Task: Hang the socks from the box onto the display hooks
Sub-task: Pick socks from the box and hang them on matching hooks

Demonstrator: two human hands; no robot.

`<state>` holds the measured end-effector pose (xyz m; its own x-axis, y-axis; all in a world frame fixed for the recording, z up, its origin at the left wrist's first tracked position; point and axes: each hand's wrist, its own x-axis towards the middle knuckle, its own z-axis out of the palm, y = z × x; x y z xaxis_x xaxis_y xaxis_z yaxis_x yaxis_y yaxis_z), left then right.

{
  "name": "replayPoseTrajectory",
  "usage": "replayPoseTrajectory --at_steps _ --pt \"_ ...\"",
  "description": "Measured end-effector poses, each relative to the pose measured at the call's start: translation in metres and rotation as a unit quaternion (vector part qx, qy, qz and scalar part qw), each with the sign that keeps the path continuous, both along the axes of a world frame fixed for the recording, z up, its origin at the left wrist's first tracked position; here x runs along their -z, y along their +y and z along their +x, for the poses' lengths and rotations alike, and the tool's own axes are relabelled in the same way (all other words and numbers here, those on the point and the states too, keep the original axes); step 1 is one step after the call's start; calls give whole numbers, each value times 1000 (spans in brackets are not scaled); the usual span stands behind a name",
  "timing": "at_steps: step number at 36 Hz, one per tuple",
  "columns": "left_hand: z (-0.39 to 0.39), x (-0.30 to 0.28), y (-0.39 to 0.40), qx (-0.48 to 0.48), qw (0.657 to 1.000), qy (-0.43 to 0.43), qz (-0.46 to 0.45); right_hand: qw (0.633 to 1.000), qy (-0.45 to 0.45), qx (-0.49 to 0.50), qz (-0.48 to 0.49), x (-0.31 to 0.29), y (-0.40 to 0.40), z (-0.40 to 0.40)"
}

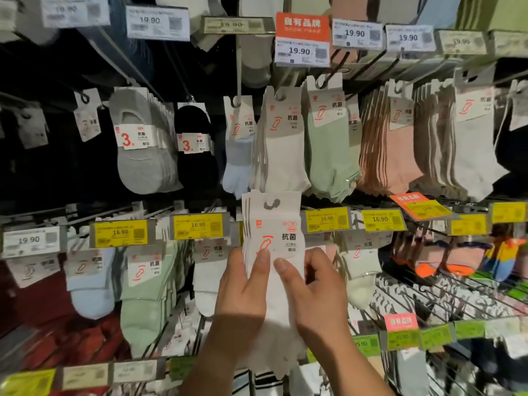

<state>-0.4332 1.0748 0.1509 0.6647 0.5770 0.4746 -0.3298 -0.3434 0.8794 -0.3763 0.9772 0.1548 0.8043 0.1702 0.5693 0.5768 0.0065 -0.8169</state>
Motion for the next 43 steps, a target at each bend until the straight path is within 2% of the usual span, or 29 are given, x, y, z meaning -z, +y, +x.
replayPoseTrajectory --at_steps 5,8,14,18,22,30,38,43 --pt "-3 -9 -3 33 995 -64 -69 997 24 -44 52 -4 1 -1" --pt "1 -9 4 18 993 -62 -100 992 59 -76 82 -7 1 3" --pt "8 -7 12 -68 997 -34 -14 946 180 -196 187 -18 4 12" --pt "9 -8 15 -92 996 -5 12 960 145 -192 146 -37 -4 27" --pt "8 -10 13 -99 995 8 27 963 124 -185 150 -83 -5 43" --pt "9 -8 10 -89 996 4 1 959 72 -208 181 -173 2 61" --pt "6 -7 15 -88 996 18 10 959 65 -216 173 -201 8 74" --pt "4 -9 16 -81 996 25 -14 982 34 -143 117 -211 14 89"
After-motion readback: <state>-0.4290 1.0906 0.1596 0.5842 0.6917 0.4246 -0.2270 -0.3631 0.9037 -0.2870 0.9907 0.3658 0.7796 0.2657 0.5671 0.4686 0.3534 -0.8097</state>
